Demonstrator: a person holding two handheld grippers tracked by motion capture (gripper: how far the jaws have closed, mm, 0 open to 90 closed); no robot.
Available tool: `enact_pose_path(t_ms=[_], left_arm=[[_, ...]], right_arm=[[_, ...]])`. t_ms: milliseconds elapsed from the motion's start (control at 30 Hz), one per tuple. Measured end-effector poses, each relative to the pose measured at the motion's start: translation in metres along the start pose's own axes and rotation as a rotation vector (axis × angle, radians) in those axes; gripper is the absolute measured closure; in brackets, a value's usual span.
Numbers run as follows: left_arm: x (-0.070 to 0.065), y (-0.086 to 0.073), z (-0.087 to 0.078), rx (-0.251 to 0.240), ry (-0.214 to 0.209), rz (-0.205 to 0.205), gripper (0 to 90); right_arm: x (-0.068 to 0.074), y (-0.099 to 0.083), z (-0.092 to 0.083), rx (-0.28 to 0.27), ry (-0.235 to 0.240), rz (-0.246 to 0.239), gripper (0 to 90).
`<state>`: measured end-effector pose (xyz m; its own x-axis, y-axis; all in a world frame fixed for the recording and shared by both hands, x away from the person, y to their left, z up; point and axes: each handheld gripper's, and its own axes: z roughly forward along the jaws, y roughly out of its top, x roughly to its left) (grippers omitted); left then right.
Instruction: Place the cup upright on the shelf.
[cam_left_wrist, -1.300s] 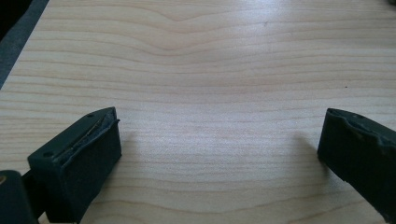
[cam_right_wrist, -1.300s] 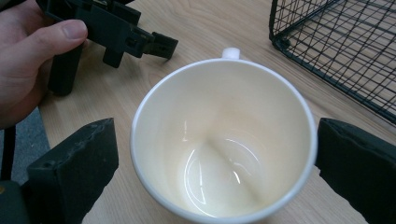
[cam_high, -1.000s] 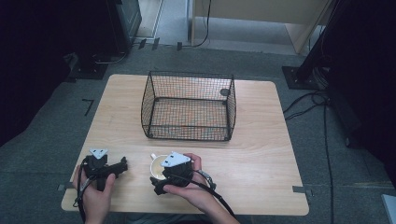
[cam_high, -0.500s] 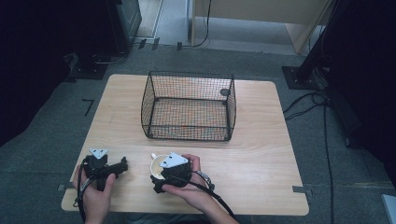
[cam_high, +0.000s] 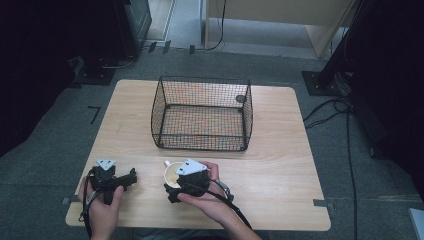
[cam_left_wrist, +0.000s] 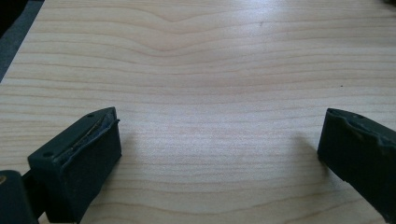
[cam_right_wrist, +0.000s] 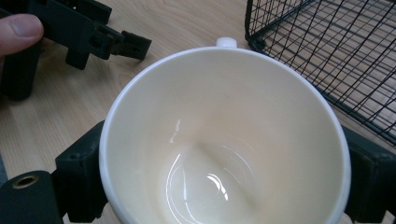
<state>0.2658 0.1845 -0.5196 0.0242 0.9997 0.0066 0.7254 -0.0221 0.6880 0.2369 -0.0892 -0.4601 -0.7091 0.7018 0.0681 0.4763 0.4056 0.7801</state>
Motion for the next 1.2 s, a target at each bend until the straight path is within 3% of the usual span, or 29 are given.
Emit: enact_pose_path(t_ms=[700, 1200], left_arm=[[0.0, 0.0, 0.0, 0.003, 0.0, 0.002, 0.0], [0.0, 0.0, 0.0, 0.0, 0.0, -0.002, 0.0]], right_arm=[[-0.024, 0.032, -0.029, -0.057, -0.03, -0.005, 9.5], [-0.049, 0.055, -0.052, -0.114, -0.094, -0.007, 9.5]])
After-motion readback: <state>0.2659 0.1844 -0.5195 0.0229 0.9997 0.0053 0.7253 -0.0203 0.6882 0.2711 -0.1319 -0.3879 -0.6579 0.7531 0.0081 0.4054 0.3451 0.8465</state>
